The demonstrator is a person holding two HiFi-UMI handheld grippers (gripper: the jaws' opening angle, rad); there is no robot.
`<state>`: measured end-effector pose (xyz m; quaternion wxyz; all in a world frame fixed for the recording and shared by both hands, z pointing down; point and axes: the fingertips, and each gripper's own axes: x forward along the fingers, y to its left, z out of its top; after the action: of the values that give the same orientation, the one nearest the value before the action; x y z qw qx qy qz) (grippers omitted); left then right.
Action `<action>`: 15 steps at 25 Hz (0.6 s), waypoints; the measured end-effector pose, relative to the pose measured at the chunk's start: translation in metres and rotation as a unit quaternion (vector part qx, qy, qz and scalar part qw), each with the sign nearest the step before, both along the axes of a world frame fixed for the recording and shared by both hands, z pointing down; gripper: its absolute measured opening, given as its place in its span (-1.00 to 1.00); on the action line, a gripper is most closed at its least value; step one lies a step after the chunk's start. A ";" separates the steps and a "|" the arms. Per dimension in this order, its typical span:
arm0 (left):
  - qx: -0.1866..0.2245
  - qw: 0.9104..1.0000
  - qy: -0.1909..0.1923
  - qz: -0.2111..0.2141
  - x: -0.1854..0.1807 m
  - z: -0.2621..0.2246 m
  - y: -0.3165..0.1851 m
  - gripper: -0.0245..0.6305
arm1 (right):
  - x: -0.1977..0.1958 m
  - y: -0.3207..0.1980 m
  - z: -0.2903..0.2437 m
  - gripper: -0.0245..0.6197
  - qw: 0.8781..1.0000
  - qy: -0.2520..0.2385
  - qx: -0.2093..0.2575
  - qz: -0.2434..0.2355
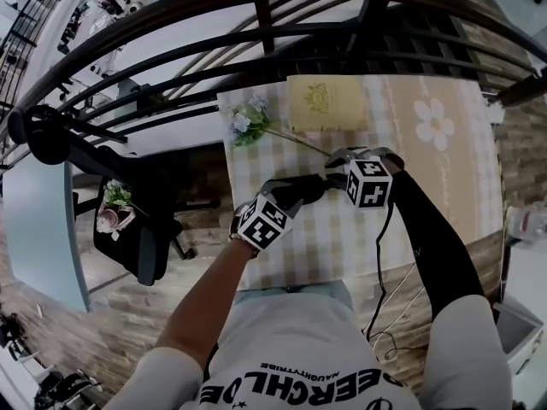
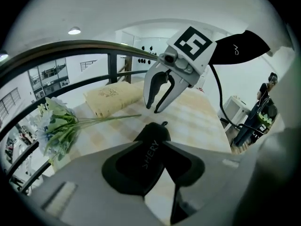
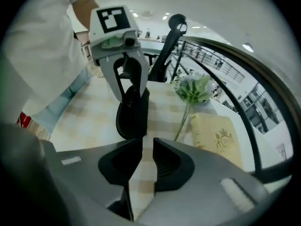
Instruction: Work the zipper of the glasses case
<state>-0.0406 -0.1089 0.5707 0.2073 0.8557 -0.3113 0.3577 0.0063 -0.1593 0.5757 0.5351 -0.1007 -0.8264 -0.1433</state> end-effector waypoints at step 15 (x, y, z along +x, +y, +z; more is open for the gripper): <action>-0.017 0.999 0.026 -0.004 0.005 0.001 -0.002 -0.59 | -0.008 0.007 0.054 -0.49 0.942 0.118 0.028 -0.313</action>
<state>-0.0353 -0.1110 0.5719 0.2317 0.8599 -0.3026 0.3396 -0.0019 -0.1526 0.6299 0.5597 -0.3552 -0.6800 -0.3133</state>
